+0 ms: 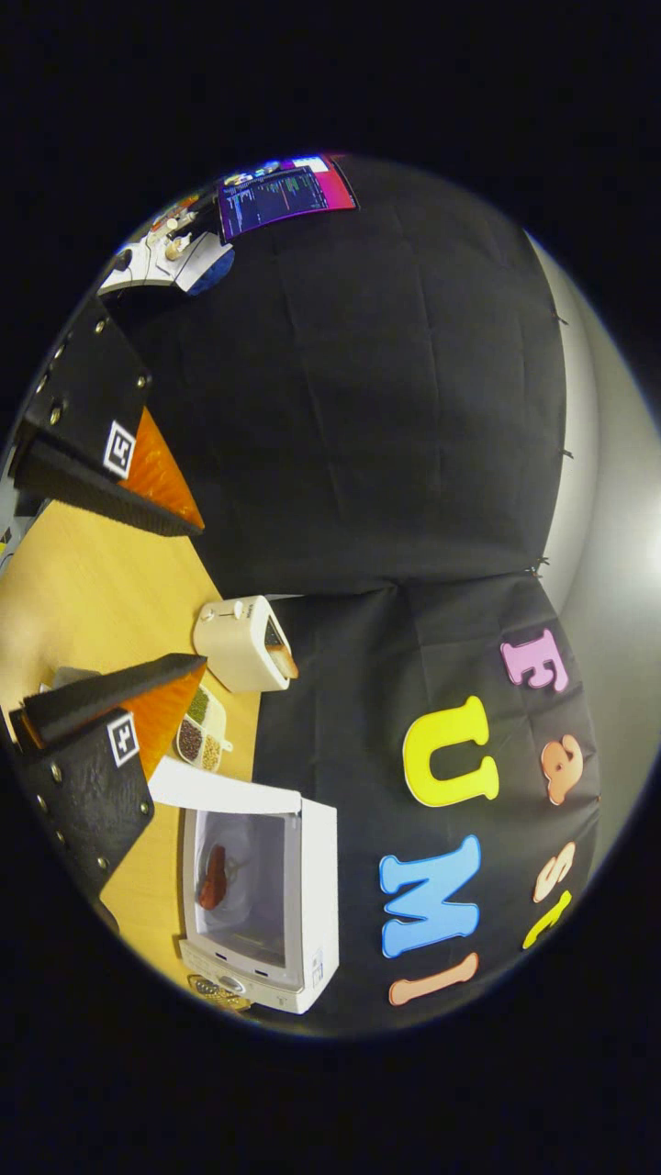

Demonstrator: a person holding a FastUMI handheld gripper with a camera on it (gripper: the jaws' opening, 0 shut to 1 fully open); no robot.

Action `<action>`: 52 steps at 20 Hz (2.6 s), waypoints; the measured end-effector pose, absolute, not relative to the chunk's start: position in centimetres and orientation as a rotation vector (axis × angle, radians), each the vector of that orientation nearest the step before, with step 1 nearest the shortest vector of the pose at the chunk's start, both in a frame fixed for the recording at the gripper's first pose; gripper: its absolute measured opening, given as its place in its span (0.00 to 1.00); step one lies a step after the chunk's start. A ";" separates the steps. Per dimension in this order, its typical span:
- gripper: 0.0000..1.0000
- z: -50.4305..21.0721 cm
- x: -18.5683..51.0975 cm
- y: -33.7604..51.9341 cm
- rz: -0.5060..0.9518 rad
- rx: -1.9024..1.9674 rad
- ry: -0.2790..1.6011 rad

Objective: Open the microwave, put the food inside, and close the microwave door.

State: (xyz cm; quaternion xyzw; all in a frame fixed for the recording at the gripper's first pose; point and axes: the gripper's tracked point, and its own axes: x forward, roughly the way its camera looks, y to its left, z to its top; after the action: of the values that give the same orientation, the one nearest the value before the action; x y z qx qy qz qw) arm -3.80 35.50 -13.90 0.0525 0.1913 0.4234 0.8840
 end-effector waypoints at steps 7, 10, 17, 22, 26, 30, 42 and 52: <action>0.05 -20.4 -5.1 37.3 0.894 0.079 0.549; 0.05 -22.3 -4.1 36.2 0.866 0.030 0.570; 0.02 -23.7 -2.6 33.6 0.822 -0.009 0.566; 0.02 -24.4 -1.0 30.4 0.768 0.008 0.580; 0.02 -25.2 1.2 27.2 0.704 0.001 0.584; 0.02 -25.5 4.0 23.7 0.631 0.027 0.590; 0.02 -27.0 11.8 14.8 0.465 0.004 0.562; 0.02 -28.0 17.2 10.8 0.368 0.031 0.557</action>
State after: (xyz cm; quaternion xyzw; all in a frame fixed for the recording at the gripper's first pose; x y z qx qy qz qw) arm 17.20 10.84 -27.98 0.0154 0.2735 0.1806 0.9446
